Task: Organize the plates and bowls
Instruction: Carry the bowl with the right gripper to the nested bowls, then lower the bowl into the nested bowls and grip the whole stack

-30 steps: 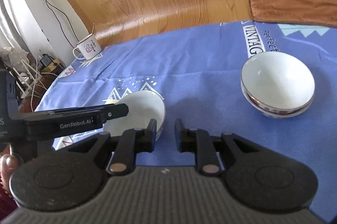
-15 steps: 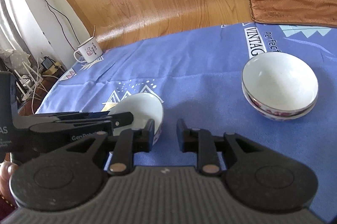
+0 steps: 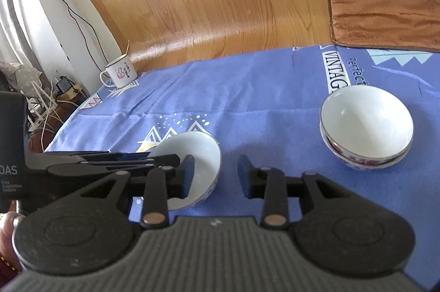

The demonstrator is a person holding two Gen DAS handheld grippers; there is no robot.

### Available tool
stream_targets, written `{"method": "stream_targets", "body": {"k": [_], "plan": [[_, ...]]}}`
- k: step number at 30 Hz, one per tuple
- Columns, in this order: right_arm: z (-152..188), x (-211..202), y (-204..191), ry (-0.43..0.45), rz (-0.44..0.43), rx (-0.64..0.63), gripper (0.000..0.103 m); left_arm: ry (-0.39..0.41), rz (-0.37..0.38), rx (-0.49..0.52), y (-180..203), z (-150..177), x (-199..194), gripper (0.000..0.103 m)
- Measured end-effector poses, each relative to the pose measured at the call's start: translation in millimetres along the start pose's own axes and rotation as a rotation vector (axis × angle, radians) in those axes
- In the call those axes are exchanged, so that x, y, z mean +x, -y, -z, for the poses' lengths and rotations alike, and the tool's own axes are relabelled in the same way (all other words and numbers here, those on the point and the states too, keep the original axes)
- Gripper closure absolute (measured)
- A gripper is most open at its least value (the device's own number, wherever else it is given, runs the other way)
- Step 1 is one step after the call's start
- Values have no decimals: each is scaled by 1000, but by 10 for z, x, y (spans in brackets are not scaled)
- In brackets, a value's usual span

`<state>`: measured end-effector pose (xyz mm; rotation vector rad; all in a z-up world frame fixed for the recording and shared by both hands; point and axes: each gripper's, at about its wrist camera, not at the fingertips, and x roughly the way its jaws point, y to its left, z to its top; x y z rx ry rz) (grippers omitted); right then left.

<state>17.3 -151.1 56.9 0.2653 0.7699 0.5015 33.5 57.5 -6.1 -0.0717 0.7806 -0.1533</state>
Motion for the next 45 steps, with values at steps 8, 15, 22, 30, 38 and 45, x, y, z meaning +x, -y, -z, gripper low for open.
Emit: {"method": "stream_targets", "body": {"k": [8,15,22,30,38,45], "plan": [[-21,-58,-27,13,8,-9,60,17,14,-6,-28,-9,-74,70],[-45,-104,-25,18,14,-1,60,39,13,-11,-58,-17,-160,65],[-70,-97,-31,0,25,-9,60,42,9,-15,-97,-20,-189,64],[-88,-35,-40,-35,26,-10,61,32,27,-30,-166,-34,-226,65],[-74,52,-17,-62,35,-3,65,-16,49,-46,-174,-21,-123,69],[-19,158,19,-104,22,8,86,-63,90,-48,-131,20,-2,86]]}}
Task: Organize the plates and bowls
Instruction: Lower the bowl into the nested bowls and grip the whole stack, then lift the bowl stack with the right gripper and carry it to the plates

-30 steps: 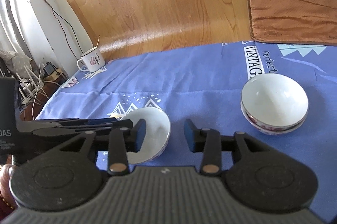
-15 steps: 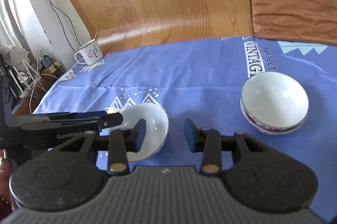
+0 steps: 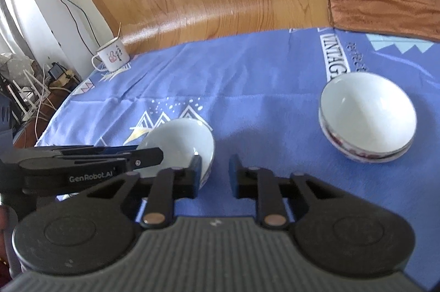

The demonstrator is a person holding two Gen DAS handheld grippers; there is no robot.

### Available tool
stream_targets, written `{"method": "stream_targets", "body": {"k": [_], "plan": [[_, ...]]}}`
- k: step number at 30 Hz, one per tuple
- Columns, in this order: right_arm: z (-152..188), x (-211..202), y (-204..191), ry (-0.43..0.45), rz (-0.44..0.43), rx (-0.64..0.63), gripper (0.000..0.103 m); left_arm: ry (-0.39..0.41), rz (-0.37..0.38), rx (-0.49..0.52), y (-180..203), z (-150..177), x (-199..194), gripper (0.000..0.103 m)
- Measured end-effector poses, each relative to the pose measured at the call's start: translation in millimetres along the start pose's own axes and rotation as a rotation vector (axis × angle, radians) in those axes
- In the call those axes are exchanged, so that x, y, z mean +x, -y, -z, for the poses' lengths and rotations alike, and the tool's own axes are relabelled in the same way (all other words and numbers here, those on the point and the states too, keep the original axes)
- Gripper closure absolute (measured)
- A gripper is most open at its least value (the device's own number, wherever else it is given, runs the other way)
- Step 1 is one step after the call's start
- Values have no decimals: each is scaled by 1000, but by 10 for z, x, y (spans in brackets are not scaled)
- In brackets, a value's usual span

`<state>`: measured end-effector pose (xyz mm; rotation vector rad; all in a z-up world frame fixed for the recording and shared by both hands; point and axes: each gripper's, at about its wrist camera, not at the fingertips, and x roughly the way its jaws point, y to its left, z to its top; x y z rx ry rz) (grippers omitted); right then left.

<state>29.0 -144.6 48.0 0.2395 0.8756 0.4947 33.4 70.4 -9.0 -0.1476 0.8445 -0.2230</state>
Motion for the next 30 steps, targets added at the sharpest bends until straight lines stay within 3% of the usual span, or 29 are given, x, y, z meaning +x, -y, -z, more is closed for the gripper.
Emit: {"method": "stream_targets", "body": {"k": [2,9,14,17,23,30], "plan": [[5,27,20,-6,-34,26,93,3,8,-2,20,-2,-19,92],[-45,-244,87,92,1,40,95,65,65,44,331,-269,-191,95],[-98,-638,293,244,125,24,95,120,129,176,934,-519,-138,95],[-111,-797,527,297,195,53,95,93,172,209,1221,-621,62,95],[-54,-769,951,271,241,123,95,0,193,187,1438,-647,469,94],[-40,-680,1049,249,212,139,90,-11,154,189,1453,-639,587,92]]}}
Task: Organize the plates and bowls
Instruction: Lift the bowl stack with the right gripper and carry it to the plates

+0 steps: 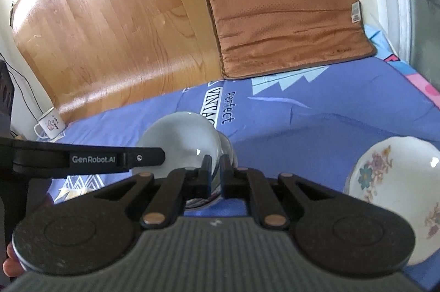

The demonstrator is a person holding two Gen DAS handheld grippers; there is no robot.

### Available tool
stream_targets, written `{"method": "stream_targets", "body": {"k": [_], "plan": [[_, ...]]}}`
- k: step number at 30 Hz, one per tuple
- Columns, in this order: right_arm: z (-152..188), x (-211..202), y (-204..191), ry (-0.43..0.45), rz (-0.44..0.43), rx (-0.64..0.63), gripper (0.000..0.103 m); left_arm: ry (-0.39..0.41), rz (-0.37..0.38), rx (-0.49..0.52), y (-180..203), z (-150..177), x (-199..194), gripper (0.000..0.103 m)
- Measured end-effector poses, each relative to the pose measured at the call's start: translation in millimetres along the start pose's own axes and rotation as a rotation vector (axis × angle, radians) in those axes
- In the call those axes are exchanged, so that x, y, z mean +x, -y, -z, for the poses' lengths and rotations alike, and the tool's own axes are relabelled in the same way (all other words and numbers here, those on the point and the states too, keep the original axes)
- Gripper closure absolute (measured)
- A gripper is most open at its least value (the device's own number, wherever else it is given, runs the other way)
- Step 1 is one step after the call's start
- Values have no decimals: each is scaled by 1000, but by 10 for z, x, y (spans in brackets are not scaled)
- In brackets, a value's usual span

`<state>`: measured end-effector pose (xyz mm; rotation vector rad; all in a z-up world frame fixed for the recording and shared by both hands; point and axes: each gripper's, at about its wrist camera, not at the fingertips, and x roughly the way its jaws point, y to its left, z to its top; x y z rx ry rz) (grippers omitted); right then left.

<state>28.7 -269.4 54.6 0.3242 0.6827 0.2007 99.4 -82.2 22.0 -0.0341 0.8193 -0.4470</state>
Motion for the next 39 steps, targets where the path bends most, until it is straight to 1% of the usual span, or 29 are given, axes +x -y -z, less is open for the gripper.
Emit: {"method": "stream_targets", "body": {"k": [1,2,3,4,5,7,12,14,15,18,21,24,26,27,30,33,35,39], "plan": [[-10,7,4,3,-3,4,90,-2,-10,0,4,-12,23,91],[-14,3,5,6,-3,10,87,-4,-14,0,2,-15,42,89],[-15,2,14,11,1,17,76,-10,-10,-2,-1,-16,59,87],[-14,-9,22,20,0,22,73,-13,-8,-4,-4,-16,64,84],[-9,-37,27,26,-3,26,71,-11,-6,-4,1,-11,57,79],[-15,-75,37,39,-4,30,71,10,-2,2,11,-1,-12,76],[-37,-232,46,103,-17,47,68,71,18,-8,-24,22,-248,75],[-56,-259,29,113,-22,38,66,80,17,-13,-58,33,-319,74],[-74,-263,22,108,-28,29,64,79,17,-16,-78,35,-349,74],[-215,-286,25,53,-74,-5,62,62,28,-16,-142,29,-415,74],[-414,-314,87,-13,-113,-5,62,39,36,-12,-210,28,-463,74],[-606,-307,175,-91,-138,24,61,-2,80,-29,-285,6,-468,74],[-693,-298,226,-133,-153,49,61,-19,105,-49,-325,-26,-463,67],[-715,-292,231,-150,-159,50,61,-24,114,-56,-335,-36,-457,67],[-703,-283,215,-167,-138,28,61,-38,138,-72,-328,-72,-414,66],[-624,-186,235,-203,-121,28,61,-49,145,-74,-290,-75,-351,66],[-588,-122,272,-227,-120,36,61,-62,141,-82,-272,-79,-285,60],[-555,13,325,-273,-133,64,61,-92,158,-104,-253,-110,-139,58]]}}
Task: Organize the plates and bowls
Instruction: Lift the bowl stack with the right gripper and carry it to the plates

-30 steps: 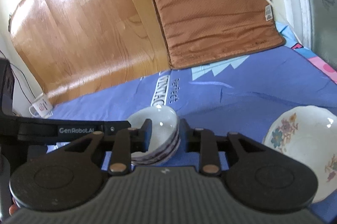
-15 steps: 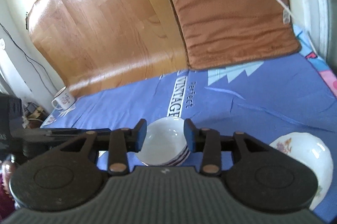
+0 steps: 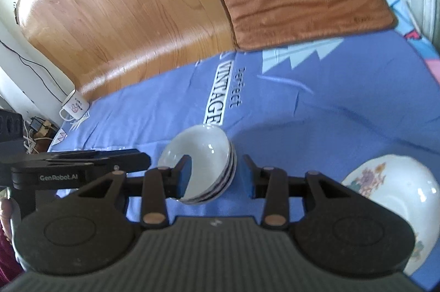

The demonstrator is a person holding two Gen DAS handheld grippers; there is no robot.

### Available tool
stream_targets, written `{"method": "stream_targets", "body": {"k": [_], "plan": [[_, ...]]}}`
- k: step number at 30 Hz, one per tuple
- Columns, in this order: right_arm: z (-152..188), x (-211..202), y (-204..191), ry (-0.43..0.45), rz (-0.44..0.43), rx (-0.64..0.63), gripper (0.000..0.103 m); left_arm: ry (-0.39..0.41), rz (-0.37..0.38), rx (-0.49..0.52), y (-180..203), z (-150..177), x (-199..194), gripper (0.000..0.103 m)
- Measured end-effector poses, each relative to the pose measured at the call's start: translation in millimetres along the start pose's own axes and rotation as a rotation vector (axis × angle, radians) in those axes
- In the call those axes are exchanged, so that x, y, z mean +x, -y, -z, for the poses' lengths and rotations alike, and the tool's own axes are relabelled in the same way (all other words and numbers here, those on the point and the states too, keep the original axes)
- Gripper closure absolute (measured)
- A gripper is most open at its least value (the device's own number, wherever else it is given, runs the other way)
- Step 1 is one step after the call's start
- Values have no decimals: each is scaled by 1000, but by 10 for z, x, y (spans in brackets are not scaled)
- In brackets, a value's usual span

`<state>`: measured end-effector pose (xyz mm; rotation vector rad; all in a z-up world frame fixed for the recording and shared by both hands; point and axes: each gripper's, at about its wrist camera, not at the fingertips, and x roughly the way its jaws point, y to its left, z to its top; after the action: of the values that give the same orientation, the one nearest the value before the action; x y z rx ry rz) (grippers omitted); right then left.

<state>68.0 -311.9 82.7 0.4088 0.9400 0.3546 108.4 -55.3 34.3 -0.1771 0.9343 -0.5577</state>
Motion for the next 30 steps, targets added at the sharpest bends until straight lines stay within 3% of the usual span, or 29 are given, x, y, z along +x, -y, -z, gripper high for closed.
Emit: {"method": "stream_targets", "body": {"k": [4,15,24,30], "plan": [[-47,89,31,-35,7,0,61,-32,32,-28,-7,-37,136,54],[-92,386,180,-149,-1,64,61,-112,42,-56,-38,-7,466,57],[-109,503,212,-191,-2,82,63,-148,66,-83,-84,3,586,58],[-129,580,192,-214,-13,75,76,-148,90,-117,-141,17,628,66]]}}
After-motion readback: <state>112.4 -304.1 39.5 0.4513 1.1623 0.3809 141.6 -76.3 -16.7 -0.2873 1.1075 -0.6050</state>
